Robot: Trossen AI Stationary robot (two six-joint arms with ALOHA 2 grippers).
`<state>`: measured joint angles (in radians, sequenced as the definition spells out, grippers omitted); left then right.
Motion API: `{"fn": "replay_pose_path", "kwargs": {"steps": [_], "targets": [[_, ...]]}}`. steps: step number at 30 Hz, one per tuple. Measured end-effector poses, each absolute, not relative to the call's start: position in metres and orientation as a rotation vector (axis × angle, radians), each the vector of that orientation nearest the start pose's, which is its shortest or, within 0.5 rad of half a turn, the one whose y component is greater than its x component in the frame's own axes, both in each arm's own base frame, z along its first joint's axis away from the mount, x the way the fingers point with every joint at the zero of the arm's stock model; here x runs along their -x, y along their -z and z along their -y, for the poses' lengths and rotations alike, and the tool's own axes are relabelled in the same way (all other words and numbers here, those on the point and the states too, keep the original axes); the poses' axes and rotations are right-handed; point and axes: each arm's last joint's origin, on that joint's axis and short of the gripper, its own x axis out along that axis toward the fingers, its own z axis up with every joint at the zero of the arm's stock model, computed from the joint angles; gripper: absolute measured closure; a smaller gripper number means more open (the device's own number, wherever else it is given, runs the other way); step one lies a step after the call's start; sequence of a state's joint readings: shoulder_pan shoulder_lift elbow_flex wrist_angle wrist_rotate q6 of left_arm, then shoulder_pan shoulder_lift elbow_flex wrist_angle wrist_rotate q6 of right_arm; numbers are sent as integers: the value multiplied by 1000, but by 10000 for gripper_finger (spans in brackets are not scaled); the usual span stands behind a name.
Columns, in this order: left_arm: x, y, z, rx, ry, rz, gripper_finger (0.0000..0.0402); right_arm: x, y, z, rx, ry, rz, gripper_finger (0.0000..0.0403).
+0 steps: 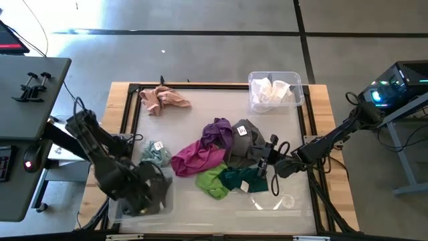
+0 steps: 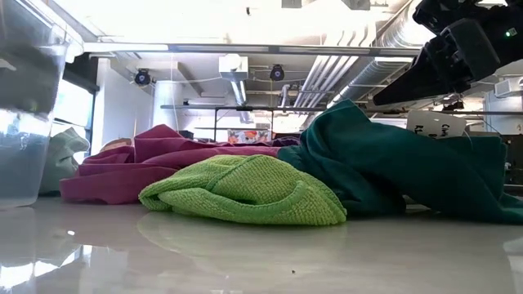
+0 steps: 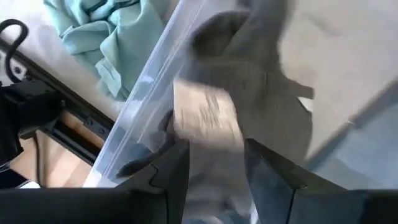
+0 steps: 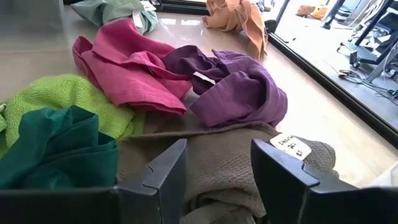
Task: Sort towels by color in basket
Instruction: Put the gray towel into the bottom transparent bin, then put the light blue towel into the top transparent bin
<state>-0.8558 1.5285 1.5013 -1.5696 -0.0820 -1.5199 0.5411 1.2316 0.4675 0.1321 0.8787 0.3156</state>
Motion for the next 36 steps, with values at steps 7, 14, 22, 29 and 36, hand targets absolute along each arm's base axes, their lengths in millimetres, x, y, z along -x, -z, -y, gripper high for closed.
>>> {"fn": "replay_pose_path", "kwargs": {"steps": [7,14,22,29,36], "targets": [[-155,-352,168,515,-518,-1243,270,-200,-175,-94,83,399,-417,234],[-165,-360,154,367,-596,-881,273,-200,-175,-94,83,399,-417,234],[-191,-358,120,212,-716,-817,273,-200,-175,-94,84,395,-419,234],[-209,-337,81,204,-857,-968,273,-200,-175,-94,92,402,-417,234],[-215,-303,51,267,-905,-1208,250,-200,-176,-94,95,413,-412,234]]}}
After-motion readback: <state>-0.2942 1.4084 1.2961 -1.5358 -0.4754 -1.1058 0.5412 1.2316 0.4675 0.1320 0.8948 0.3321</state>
